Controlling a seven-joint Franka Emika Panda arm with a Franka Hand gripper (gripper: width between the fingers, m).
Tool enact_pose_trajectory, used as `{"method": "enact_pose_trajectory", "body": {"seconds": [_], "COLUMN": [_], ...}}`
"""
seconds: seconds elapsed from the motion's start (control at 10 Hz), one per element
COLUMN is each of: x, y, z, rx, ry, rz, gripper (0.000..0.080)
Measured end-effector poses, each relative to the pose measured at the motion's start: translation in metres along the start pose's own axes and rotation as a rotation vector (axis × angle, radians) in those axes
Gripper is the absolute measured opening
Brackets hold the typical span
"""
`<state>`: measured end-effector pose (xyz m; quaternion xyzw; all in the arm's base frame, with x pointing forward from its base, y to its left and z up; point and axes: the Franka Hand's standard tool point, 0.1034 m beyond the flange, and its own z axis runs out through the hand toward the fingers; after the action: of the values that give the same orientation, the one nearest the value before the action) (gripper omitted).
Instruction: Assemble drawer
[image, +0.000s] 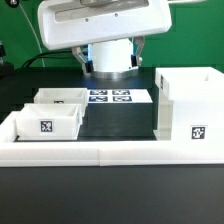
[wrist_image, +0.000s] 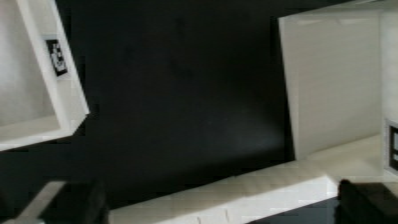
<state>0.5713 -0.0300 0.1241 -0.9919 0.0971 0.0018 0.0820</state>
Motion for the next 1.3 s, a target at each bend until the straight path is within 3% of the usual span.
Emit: {"method": "enact_pose_trajectory", "body": {"seconds": [0.4, 0.6, 0.7, 1.0, 1.1, 1.3], "x": [-0.001, -0.006, -0.009, -0.014, -0.014, -0.013], "y": [0.000, 0.011, 0.017, 0.053, 0.059, 0.056], "z": [0.001, 0.005, 0.011, 0.030, 0.034, 0.034], "rx": [-0.001, -0.110, -0.139, -0.156, -0.159, -0.158], "ry": [-0.002, -0.010, 0.013, 0.029, 0.034, 0.035], "rz": [-0.001, -0.012, -0.014, -0.063, -0.070, -0.075], "gripper": [0.0649, 0.0649, 0.0649, 0.0649, 0.0649, 0.0649]}}
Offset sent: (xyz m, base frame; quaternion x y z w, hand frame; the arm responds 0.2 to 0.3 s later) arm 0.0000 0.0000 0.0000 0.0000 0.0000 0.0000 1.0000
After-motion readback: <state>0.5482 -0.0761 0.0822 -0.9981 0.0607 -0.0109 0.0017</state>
